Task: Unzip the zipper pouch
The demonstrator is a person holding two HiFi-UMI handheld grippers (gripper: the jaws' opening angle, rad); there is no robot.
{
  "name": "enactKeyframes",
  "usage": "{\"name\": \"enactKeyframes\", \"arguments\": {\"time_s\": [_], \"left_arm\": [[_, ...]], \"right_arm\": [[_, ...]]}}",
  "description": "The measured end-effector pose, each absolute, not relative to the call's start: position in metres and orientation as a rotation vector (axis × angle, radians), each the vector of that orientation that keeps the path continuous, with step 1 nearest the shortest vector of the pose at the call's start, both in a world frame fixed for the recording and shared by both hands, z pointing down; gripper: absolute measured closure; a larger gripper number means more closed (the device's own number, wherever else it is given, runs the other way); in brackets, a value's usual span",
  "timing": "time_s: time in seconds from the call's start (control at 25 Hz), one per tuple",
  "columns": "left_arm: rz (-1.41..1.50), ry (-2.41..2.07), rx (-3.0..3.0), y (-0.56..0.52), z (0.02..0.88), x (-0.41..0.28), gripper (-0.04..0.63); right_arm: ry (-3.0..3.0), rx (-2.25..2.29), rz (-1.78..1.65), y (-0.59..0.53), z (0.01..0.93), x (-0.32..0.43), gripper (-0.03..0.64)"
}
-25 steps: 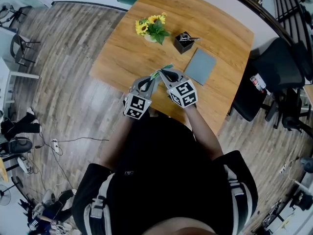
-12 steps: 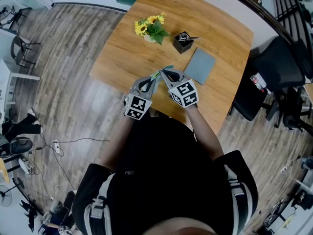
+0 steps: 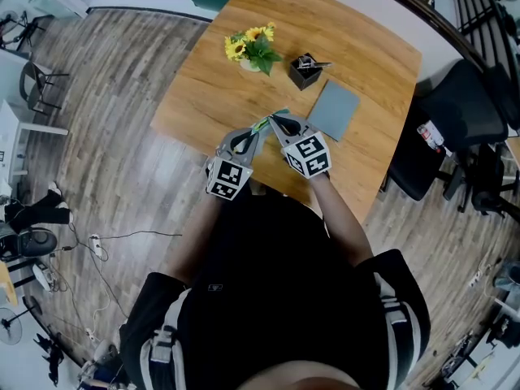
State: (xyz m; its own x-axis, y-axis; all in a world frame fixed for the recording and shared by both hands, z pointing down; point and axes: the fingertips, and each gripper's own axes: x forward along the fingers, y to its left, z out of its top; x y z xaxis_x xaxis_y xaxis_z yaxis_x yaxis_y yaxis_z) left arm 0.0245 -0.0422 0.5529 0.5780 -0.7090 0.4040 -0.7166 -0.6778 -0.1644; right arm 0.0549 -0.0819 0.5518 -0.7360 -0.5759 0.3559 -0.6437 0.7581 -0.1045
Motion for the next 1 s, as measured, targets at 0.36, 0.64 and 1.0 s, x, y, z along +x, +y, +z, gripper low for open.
{"name": "enactKeyframes", "arguments": {"time_s": [0.36, 0.64, 1.0], "left_arm": [[0.701, -1.242, 2.780, -0.040, 0.553, 0.026, 0.589], [0.697, -1.235, 2.782, -0.042, 0.552, 0.027, 0.589], [0.692, -1.233, 2.782, -0.043, 0.552, 0.029, 0.589]], "right_arm": [[-2.640, 0.960, 0.324, -0.085, 0.557, 0.059, 0.611], [-2.636, 0.974, 0.331, -0.088, 0.557, 0.061, 0.611], [-2.621, 0.989, 0.326, -0.092, 0.560, 0.066, 0.611]]}}
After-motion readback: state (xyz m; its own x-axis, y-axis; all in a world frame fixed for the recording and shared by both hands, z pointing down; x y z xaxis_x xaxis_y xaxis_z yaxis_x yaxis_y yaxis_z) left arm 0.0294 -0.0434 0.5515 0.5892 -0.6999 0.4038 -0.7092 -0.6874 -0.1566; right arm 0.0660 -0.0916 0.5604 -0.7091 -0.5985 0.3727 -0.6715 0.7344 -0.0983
